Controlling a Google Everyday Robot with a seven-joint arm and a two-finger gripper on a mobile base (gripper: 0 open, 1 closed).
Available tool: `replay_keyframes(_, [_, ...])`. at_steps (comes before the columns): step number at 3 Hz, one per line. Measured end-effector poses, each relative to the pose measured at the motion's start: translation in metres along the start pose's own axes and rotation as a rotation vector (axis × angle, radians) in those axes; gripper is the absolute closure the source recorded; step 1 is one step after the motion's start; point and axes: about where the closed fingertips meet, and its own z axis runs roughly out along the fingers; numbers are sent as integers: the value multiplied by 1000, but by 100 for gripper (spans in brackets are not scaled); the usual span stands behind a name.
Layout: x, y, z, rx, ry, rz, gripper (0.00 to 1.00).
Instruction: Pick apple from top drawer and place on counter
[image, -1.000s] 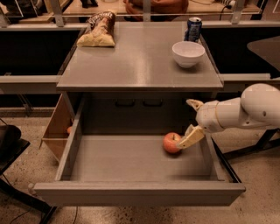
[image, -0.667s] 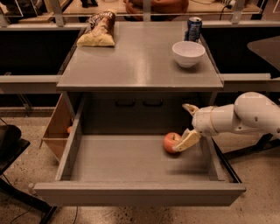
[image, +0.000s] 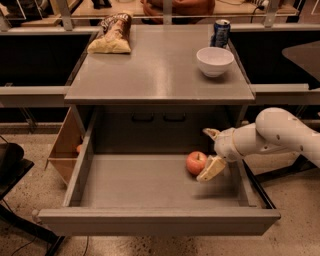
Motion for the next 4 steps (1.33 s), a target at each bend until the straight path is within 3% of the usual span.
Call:
replay_keyframes(1, [7, 9, 12, -44, 18, 4, 0])
replay_keyframes(2, [12, 12, 24, -77, -4, 25, 0])
replay_keyframes(3, [9, 12, 38, -110, -27, 27, 27])
replay_keyframes(4, [9, 12, 38, -110, -27, 27, 50])
